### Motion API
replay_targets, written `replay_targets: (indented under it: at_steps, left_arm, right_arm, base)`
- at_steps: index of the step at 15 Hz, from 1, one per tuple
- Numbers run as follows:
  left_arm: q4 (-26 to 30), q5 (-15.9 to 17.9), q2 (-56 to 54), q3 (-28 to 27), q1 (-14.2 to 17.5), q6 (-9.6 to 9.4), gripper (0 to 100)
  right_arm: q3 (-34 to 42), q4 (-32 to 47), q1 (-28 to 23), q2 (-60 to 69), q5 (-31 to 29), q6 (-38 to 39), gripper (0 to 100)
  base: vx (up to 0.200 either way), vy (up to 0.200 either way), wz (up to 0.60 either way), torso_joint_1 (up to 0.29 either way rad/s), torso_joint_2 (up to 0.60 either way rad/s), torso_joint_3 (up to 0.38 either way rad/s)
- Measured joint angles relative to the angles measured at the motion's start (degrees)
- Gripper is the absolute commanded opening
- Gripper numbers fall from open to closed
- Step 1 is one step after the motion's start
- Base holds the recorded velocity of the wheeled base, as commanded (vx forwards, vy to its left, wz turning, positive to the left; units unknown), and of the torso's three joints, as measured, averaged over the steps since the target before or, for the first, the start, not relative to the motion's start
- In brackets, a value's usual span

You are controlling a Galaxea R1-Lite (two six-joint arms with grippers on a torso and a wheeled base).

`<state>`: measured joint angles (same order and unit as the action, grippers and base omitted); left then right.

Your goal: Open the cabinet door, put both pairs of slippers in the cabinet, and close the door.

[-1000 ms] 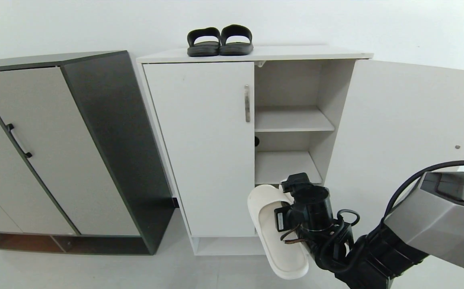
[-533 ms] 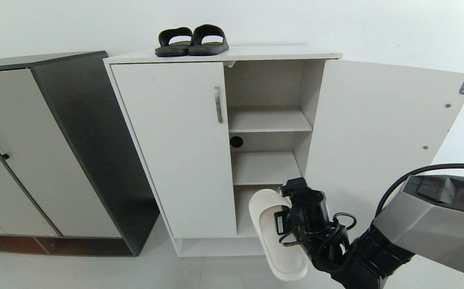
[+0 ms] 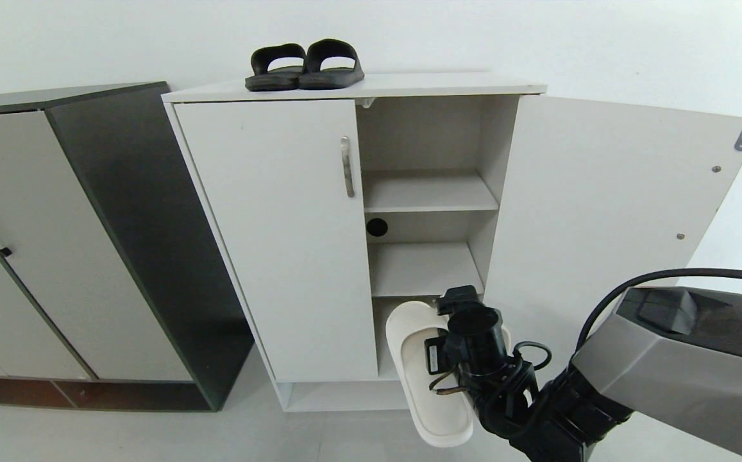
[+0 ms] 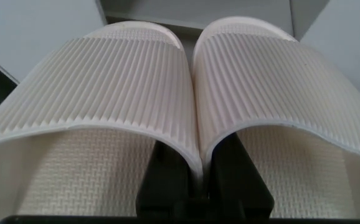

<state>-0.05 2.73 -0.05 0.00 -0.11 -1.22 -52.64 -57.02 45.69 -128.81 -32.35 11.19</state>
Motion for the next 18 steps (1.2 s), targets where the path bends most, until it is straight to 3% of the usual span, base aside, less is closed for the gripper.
replay_targets:
  at_steps: [4, 14, 18]
  left_arm:
    - [0.0, 0.0, 0.0, 0.0, 0.0, -0.61, 0]
    - [0.0, -0.1, 0.0, 0.0, 0.0, -0.41, 0]
    - [0.0, 0.0, 0.0, 0.0, 0.0, -0.94, 0]
  right_arm:
    - [-1.3, -0.3, -0.1, -1.9, -2.9, -0.1, 0]
    - [-2.5, -0.8, 0.2, -3.2, -3.1, -0.1, 0]
    - [-2.3, -9.4, -0.1, -4.4, -4.5, -1.5, 0]
  base:
    - [0.0, 0.0, 0.0, 0.004, 0.0, -0.07]
    - [0.0, 0.0, 0.0, 0.004, 0.0, -0.164]
    - [0.0, 0.0, 0.0, 0.0, 0.0, 0.0]
